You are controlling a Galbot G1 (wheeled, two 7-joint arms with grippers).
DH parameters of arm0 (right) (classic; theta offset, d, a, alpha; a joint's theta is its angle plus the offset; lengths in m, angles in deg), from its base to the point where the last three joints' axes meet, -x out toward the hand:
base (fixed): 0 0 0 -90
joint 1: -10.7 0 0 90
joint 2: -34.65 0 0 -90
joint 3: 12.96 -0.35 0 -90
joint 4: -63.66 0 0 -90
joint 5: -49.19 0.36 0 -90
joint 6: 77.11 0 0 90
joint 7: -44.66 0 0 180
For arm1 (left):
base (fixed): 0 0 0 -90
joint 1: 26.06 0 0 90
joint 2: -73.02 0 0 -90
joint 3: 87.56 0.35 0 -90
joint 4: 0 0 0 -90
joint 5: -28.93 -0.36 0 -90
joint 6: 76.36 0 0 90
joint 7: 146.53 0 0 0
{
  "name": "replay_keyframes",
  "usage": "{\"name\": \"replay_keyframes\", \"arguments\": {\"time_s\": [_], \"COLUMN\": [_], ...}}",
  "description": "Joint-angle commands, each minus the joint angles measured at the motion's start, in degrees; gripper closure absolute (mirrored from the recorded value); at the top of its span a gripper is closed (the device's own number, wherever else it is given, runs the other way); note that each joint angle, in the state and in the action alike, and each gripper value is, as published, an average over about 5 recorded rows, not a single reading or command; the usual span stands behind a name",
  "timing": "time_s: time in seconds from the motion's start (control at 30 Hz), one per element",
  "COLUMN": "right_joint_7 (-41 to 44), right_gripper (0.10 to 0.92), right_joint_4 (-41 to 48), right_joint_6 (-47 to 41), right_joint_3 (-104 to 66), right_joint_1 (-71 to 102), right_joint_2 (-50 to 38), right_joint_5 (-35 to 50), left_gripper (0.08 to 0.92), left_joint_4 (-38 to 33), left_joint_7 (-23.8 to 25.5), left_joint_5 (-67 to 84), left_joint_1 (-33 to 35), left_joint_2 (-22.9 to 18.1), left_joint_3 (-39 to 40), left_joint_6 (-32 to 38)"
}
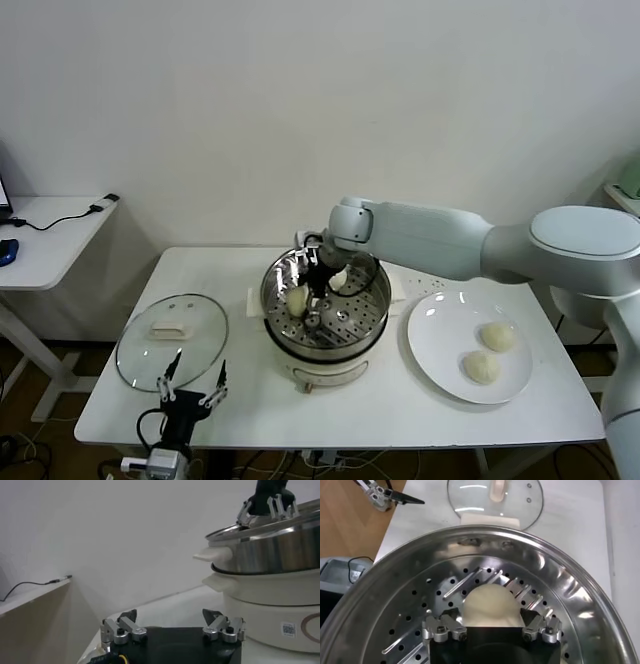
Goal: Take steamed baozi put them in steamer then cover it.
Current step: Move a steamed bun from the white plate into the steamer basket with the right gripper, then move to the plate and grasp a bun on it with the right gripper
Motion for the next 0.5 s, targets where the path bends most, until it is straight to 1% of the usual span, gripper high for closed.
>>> {"name": "replay_keyframes", "arguments": {"time_s": [0.03,0.33,0.5], "right_joint_7": [2.0,6.82,8.47], "right_gripper": [0.203,0.203,0.203], "right_joint_4": [-4.1,-14.14,-20.45], "right_joint_6": [0.63,2.85,3.82], "right_joint_3": [0.02,2.51,2.91], "right_joint_1": [-5.45,-16.5,-18.17], "right_joint_2": [-6.22,-21.86,-32.81], "right_joint_5": [-0.04,-0.47,-5.68], "left_gripper": [0.177,0.177,0.177], "left_joint_4": [-0.05,-0.28,-0.31], "left_joint_7": [-0.05,-0.06,-0.04], "left_joint_5": [0.06,-0.08,-0.24], "left_joint_1": [0.19,0.34,0.13], "left_joint_2": [0.18,0.19,0.12], "left_joint_3": [-0.12,-0.16,-0.19], "left_joint_6": [0.08,0.04,-0.07]}}
